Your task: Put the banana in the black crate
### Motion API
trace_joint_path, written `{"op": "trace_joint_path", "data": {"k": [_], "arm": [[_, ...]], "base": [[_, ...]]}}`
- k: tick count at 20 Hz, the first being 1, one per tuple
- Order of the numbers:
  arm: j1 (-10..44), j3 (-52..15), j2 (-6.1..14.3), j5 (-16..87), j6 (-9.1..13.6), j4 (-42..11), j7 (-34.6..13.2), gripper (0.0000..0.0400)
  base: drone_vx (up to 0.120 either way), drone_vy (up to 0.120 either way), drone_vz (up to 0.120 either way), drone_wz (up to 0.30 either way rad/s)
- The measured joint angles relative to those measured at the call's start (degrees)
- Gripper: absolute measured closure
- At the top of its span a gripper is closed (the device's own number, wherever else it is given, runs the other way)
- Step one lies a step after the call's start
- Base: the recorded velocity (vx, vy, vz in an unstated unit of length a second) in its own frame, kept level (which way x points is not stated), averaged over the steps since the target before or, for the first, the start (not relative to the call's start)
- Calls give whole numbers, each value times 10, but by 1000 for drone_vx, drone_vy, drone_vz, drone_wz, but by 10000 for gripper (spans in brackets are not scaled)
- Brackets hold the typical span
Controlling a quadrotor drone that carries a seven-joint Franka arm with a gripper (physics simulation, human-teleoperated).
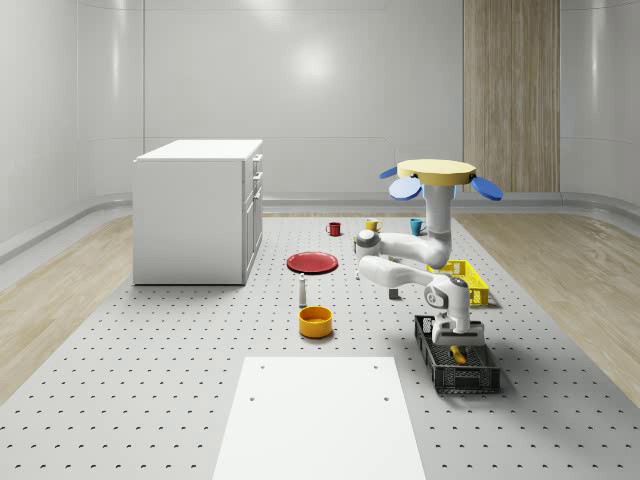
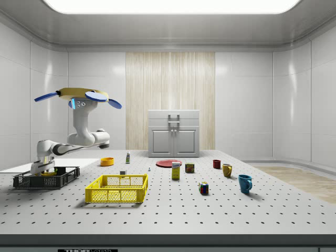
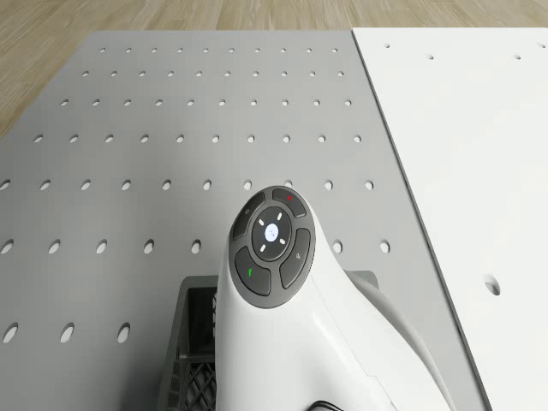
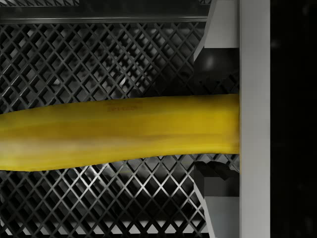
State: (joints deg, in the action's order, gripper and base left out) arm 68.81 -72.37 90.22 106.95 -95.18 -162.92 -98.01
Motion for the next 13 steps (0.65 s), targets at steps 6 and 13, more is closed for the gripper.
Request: {"op": "trace_joint_path", "data": {"k": [6, 13], "arm": [[-4, -16, -3, -16, 8, -4, 5, 26], [-8, -35, -5, -34, 15, -9, 7, 5]], "base": [[0, 0, 0, 0], [0, 0, 0, 0]]}}
